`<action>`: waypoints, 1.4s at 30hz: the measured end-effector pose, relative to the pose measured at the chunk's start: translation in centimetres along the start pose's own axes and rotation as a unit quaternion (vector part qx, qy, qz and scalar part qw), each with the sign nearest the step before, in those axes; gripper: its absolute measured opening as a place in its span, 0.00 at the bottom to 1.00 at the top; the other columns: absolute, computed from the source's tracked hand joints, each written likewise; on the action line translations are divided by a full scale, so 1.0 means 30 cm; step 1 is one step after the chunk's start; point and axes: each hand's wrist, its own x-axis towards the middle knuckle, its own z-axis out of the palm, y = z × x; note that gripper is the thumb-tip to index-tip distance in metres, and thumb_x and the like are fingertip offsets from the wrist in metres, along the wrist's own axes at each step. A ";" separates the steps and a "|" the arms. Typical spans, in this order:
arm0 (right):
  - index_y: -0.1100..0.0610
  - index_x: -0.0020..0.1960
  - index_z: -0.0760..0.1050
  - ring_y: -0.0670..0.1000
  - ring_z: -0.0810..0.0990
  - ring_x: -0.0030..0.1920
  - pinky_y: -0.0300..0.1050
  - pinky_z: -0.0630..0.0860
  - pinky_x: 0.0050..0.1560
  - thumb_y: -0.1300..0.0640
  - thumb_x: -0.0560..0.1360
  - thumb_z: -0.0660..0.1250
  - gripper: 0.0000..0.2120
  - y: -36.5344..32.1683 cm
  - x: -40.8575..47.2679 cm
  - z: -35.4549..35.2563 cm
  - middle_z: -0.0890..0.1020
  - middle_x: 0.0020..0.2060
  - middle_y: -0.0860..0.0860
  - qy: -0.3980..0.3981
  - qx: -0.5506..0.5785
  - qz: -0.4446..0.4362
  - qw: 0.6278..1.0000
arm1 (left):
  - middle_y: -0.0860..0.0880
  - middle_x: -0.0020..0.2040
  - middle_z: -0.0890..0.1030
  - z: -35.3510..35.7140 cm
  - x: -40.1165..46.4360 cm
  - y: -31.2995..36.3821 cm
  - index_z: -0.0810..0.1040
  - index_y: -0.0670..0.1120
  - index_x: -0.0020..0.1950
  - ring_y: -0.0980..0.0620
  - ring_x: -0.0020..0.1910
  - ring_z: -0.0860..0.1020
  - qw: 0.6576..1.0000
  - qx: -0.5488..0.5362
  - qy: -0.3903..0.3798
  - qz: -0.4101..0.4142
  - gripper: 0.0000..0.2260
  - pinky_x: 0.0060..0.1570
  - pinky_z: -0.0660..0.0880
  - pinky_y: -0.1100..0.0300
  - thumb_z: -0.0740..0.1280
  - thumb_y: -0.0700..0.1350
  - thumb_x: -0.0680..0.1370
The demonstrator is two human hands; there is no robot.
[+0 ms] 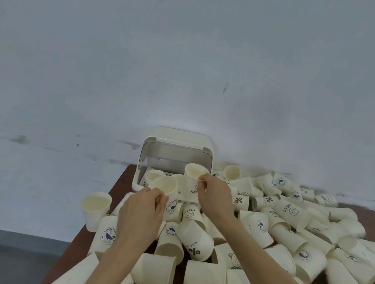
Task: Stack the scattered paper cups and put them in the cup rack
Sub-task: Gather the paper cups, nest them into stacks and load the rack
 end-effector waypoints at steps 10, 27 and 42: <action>0.59 0.50 0.76 0.60 0.79 0.47 0.51 0.75 0.44 0.58 0.78 0.55 0.11 -0.044 0.216 0.174 0.81 0.45 0.55 -0.027 -0.043 0.012 0.999 | 0.55 0.36 0.72 0.015 0.022 -0.065 0.79 0.52 0.45 0.55 0.37 0.73 1.000 -0.001 -0.008 -0.005 0.10 0.36 0.70 0.59 0.60 0.53 0.80; 0.60 0.51 0.78 0.58 0.78 0.46 0.47 0.72 0.41 0.61 0.78 0.56 0.11 0.037 0.196 0.321 0.79 0.48 0.57 -0.159 -0.128 0.000 0.979 | 0.53 0.42 0.75 0.044 0.176 -0.107 0.79 0.49 0.49 0.50 0.41 0.74 0.999 0.050 -0.012 -0.005 0.12 0.42 0.73 0.54 0.57 0.49 0.82; 0.57 0.54 0.76 0.58 0.78 0.49 0.49 0.71 0.45 0.58 0.80 0.57 0.10 0.073 0.170 0.347 0.78 0.52 0.54 -0.128 -0.124 -0.040 0.983 | 0.47 0.47 0.79 0.236 0.420 -0.229 0.80 0.44 0.50 0.50 0.41 0.73 0.991 0.131 -0.008 -0.018 0.11 0.37 0.70 0.59 0.59 0.46 0.82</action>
